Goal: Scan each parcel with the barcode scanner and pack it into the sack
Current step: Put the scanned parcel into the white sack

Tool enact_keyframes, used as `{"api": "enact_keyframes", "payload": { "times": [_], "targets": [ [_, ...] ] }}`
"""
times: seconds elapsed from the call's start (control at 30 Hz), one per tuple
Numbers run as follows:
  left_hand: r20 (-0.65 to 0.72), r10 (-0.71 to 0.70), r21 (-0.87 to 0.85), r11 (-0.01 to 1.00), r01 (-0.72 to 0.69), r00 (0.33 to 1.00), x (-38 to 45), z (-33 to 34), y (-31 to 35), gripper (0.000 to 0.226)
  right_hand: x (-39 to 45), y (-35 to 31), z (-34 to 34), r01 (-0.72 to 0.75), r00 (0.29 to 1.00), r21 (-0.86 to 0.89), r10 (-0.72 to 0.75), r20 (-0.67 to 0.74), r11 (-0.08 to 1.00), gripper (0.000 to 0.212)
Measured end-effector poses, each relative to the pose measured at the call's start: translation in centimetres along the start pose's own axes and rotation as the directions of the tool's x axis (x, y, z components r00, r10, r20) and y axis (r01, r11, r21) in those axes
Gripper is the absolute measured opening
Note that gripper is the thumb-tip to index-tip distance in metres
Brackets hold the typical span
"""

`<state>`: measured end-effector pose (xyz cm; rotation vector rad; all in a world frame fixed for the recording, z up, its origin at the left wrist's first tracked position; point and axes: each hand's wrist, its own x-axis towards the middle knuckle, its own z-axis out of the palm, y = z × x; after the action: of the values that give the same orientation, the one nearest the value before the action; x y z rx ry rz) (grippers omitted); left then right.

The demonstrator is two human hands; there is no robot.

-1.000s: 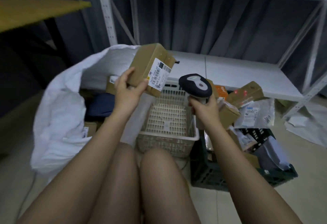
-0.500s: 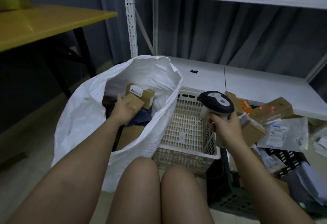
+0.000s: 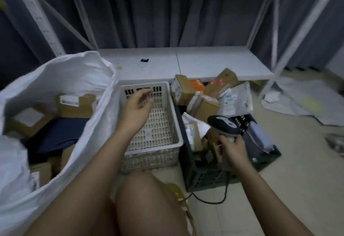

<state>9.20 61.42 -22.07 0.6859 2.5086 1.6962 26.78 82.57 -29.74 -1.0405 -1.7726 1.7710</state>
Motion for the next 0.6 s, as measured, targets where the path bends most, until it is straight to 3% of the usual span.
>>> {"api": "enact_keyframes", "payload": {
  "times": [0.13,0.27,0.4,0.6],
  "targets": [
    [0.178,-0.079,-0.013,0.996,0.083,0.981,0.2,9.0,1.0,0.033,1.1,3.3,-5.8,-0.06,0.987,0.043,0.066,-0.148,0.997,0.041],
    [0.345,-0.181,0.004,0.982,0.191,0.921,-0.2,18.2,1.0,0.038,2.7,6.2,-11.3,-0.131,0.954,0.072,0.145,-0.263,0.989,0.033],
    [0.482,-0.269,0.049,0.958,0.281,0.834,-1.0,25.6,-1.4,0.039,4.0,7.6,-14.7,-0.147,0.92,0.142,0.188,-0.345,0.979,0.021],
    [0.58,-0.504,0.226,0.854,0.468,0.64,-2.5,31.4,-7.5,0.054,5.7,8.8,-15.6,-0.17,0.925,0.154,0.211,-0.317,0.973,0.019]
  ]
}}
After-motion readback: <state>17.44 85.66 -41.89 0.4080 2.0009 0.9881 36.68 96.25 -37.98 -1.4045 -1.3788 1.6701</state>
